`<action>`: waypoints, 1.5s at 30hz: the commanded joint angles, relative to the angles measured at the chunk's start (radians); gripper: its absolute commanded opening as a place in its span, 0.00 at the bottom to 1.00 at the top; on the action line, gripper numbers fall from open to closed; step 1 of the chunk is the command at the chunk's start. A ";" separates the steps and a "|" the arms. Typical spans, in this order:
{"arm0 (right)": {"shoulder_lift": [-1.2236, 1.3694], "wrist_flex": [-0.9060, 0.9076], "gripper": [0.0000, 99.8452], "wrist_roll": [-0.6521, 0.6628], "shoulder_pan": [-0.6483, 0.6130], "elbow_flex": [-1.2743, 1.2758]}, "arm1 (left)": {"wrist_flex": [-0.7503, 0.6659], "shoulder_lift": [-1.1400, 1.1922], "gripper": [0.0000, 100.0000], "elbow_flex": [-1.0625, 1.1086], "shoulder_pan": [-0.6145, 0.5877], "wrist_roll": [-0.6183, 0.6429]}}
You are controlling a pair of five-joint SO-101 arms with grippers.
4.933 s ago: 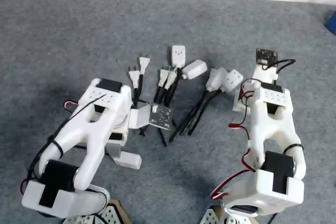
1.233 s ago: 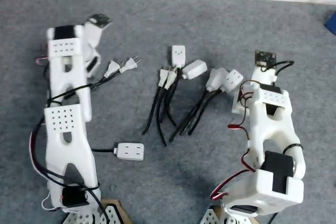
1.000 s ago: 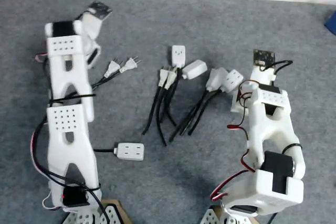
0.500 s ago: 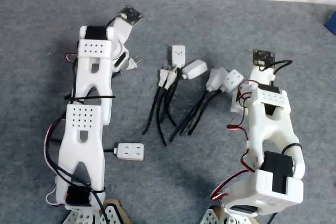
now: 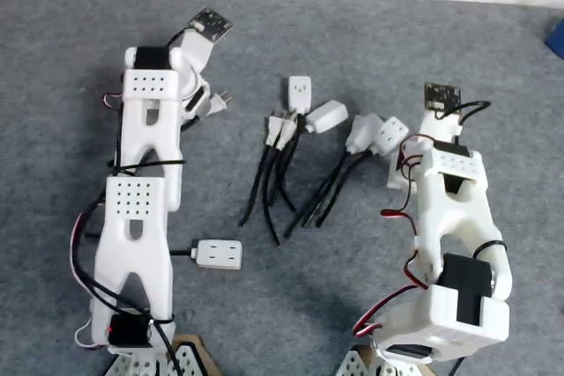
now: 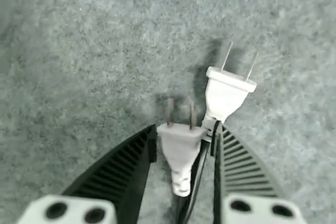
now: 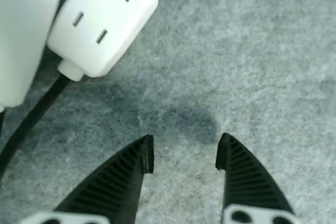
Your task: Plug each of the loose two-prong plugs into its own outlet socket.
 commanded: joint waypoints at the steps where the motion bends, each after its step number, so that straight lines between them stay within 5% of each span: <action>1: -0.010 -0.016 0.21 0.014 -0.005 -0.004 | -0.035 0.008 0.17 -0.002 -0.085 -0.012; 9: -0.010 -0.016 0.21 0.014 -0.005 -0.004 | -0.035 0.012 0.17 0.001 -0.110 -0.012; 15: -0.010 -0.016 0.21 0.014 -0.005 -0.004 | 0.009 0.005 0.00 -0.007 -0.079 -0.106; 27: -0.010 -0.016 0.21 0.014 -0.004 -0.004 | 0.232 -0.225 0.00 -0.199 0.016 -0.101; 33: -0.019 0.008 0.21 0.006 0.076 -0.015 | 0.233 -0.458 0.00 0.038 0.159 -0.060; 45: -0.252 0.440 0.21 0.106 0.145 -0.223 | 0.233 -0.909 0.00 0.515 0.538 0.009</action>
